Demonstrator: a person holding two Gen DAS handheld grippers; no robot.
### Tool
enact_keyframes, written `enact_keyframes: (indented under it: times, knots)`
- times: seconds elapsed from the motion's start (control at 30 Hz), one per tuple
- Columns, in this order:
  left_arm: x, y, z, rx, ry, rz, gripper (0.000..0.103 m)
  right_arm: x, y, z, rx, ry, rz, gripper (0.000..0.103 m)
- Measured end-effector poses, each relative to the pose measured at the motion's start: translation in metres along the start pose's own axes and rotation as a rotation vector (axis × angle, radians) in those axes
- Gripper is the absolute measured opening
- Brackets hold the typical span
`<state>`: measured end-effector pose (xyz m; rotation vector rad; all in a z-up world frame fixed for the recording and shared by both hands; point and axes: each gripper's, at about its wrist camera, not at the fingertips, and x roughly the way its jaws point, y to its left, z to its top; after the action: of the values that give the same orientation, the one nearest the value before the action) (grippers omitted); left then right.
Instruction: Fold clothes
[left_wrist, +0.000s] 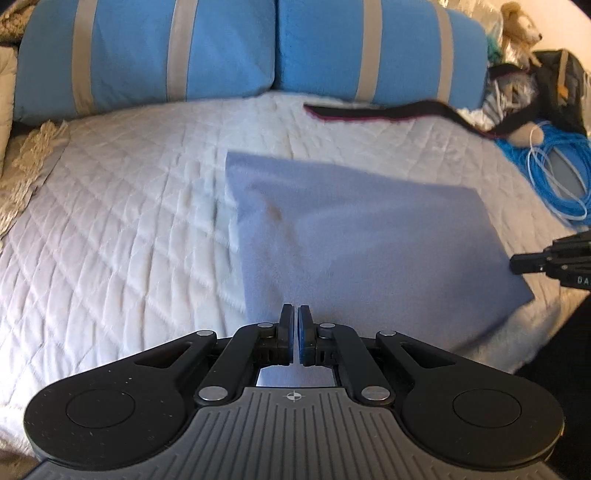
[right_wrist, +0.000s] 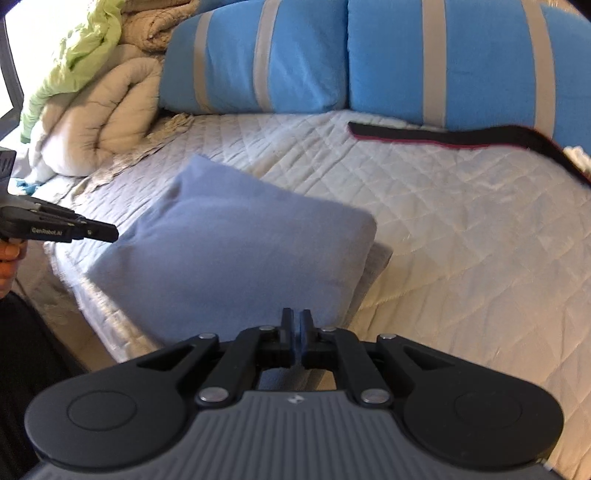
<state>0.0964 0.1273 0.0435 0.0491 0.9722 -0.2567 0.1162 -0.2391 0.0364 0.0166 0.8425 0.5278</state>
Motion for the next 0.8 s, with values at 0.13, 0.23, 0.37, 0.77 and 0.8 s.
enact_keyframes:
  times: [0.13,0.23,0.37,0.77,0.8]
  knots:
    - [0.007,0.001,-0.01,0.001,0.09,-0.022,0.003,-0.001,0.001,-0.002,0.013,0.033,0.071,0.004]
    - [0.022,0.003,-0.015,-0.011,0.151,-0.029,0.003,0.006,0.012,-0.008,-0.037,0.082,0.062,0.004]
    - [0.032,0.0,-0.017,-0.008,0.181,-0.018,0.002,0.015,0.02,-0.012,-0.08,0.109,0.014,0.018]
    - [0.0,0.01,0.013,-0.008,-0.127,-0.041,0.003,0.004,0.007,0.013,-0.054,-0.053,-0.014,0.006]
    - [0.005,0.008,0.018,0.004,-0.139,-0.032,0.003,0.006,0.007,0.018,-0.055,-0.062,-0.023,0.006]
